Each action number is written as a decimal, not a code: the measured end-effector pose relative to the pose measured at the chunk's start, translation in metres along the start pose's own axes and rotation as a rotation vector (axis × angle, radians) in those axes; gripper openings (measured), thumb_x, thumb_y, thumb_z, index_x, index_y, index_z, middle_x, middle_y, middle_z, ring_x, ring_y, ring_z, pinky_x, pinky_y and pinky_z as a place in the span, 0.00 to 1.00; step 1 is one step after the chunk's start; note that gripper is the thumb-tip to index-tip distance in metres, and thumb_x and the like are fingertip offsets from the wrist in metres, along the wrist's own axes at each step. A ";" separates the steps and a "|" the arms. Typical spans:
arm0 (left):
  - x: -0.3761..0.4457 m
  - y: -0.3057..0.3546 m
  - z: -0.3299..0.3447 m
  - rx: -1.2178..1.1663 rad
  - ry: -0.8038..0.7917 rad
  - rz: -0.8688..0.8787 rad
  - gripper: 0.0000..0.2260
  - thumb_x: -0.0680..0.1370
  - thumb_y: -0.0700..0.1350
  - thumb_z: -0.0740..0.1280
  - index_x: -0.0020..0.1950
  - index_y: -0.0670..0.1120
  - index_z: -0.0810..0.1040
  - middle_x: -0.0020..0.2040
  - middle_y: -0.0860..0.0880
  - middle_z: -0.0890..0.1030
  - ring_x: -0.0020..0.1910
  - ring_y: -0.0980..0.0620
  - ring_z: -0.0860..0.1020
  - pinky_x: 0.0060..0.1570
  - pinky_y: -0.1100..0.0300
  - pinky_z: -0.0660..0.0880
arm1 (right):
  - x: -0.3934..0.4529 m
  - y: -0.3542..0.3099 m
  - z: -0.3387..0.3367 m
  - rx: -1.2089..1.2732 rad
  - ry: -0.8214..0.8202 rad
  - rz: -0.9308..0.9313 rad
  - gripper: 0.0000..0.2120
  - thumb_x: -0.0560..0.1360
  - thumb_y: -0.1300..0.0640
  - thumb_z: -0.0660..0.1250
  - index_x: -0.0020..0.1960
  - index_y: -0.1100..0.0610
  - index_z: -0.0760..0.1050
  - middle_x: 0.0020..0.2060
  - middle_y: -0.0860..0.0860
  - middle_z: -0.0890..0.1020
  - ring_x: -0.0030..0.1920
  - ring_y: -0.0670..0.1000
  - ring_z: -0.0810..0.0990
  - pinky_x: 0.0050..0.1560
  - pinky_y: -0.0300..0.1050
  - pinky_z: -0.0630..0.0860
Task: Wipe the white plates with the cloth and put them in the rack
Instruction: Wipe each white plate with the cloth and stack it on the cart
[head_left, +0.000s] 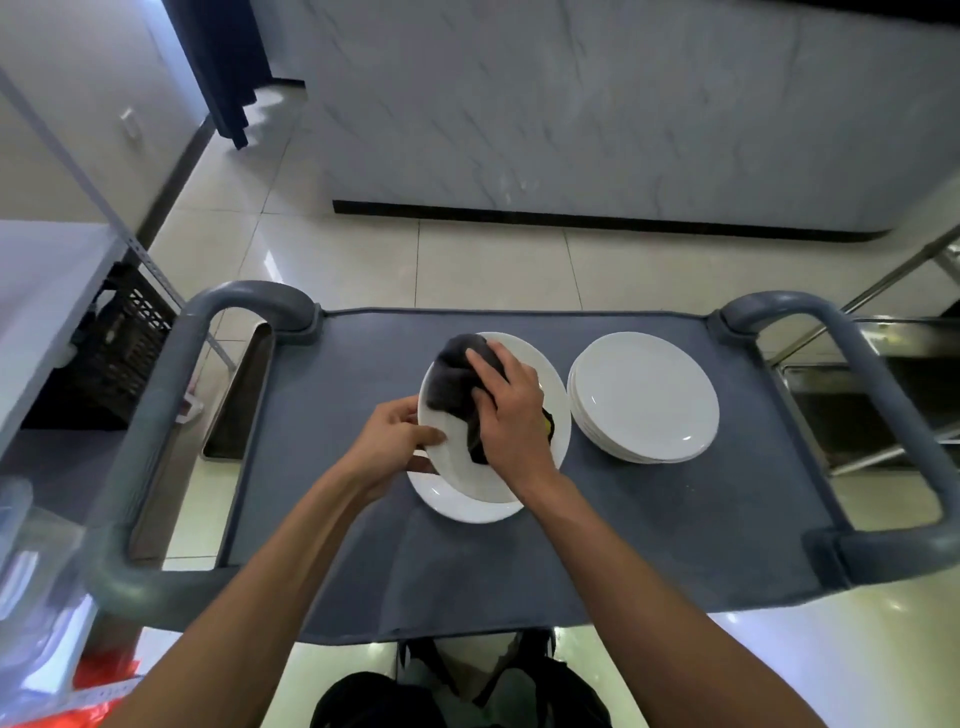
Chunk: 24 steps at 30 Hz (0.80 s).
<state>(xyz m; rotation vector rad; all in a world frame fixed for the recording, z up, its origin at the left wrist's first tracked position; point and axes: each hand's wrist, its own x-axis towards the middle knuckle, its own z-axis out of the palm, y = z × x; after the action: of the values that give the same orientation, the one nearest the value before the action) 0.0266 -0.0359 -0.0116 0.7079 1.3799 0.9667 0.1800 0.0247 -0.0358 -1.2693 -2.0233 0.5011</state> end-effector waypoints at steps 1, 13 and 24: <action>0.000 0.007 0.002 -0.005 0.001 0.018 0.15 0.75 0.26 0.65 0.55 0.40 0.82 0.48 0.41 0.86 0.44 0.42 0.84 0.39 0.50 0.82 | 0.005 -0.005 -0.004 -0.003 0.017 -0.019 0.21 0.79 0.63 0.63 0.71 0.54 0.75 0.72 0.56 0.73 0.65 0.60 0.72 0.67 0.59 0.71; 0.000 0.049 0.036 -0.049 -0.011 0.158 0.14 0.75 0.28 0.65 0.57 0.39 0.83 0.50 0.39 0.85 0.48 0.39 0.84 0.44 0.43 0.83 | 0.066 -0.005 -0.071 -0.155 0.158 -0.122 0.19 0.82 0.59 0.59 0.71 0.54 0.75 0.71 0.56 0.73 0.65 0.61 0.73 0.63 0.62 0.72; 0.014 0.072 0.095 -0.231 0.155 0.216 0.13 0.75 0.27 0.65 0.54 0.40 0.82 0.45 0.44 0.85 0.41 0.43 0.82 0.38 0.49 0.82 | 0.082 0.051 -0.137 -0.183 0.265 -0.004 0.19 0.80 0.59 0.61 0.70 0.53 0.76 0.70 0.57 0.74 0.64 0.63 0.73 0.62 0.62 0.73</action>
<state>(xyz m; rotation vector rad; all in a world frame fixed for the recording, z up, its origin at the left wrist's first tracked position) 0.1091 0.0215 0.0546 0.6252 1.3153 1.3526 0.2871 0.1158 0.0545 -1.3606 -1.8789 0.1373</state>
